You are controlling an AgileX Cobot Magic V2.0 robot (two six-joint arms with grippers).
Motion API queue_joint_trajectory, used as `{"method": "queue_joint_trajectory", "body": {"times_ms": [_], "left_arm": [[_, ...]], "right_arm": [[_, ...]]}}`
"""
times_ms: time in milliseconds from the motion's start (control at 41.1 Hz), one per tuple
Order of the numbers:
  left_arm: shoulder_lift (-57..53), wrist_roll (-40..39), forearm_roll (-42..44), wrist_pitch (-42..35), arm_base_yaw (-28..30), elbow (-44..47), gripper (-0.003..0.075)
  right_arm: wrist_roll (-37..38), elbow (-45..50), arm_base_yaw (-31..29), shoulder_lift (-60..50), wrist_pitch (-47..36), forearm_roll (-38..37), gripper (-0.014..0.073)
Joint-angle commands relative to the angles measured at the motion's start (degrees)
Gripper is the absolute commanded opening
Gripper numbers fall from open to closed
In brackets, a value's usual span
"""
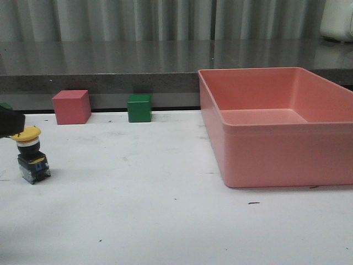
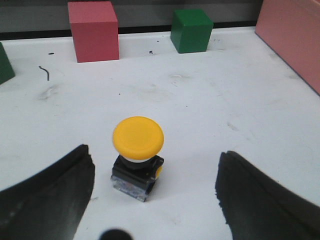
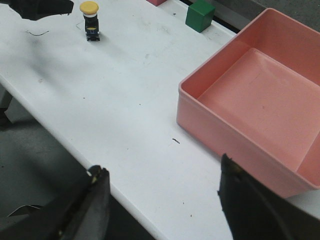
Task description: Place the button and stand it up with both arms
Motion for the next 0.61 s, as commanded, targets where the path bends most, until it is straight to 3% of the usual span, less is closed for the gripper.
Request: {"method": "queue_joint_trajectory", "body": {"times_ms": [0,73,219,365,462,584], "left_arm": [[-8.27,-0.99,-0.2,14.27,0.21,-5.71,0.0502],[-13.6,-0.99,-0.9,29.27,0.21,-11.07,0.0502],[-20.07,-0.15,-1.31,50.88,0.21,-20.67,0.0501],[-23.16,9.02,-7.69,70.78,0.21,-29.07,0.0474],[-24.11,16.21,-14.66,78.79,0.21,-33.44,0.0456],[-25.85,17.7,-17.64,84.33,0.21,-35.75,0.0448]], "right_arm": [[-0.52,-1.29,-0.38,0.32,-3.82,-0.43,0.0489],[-0.52,-1.29,-0.38,0.32,-3.82,-0.43,0.0489],[-0.52,-1.29,-0.38,0.32,-3.82,-0.43,0.0489],[-0.52,-1.29,-0.38,0.32,-3.82,-0.43,0.0489],[-0.52,-1.29,-0.38,0.32,-3.82,-0.43,0.0489],[-0.52,-1.29,-0.38,0.32,-3.82,-0.43,0.0489]]}}
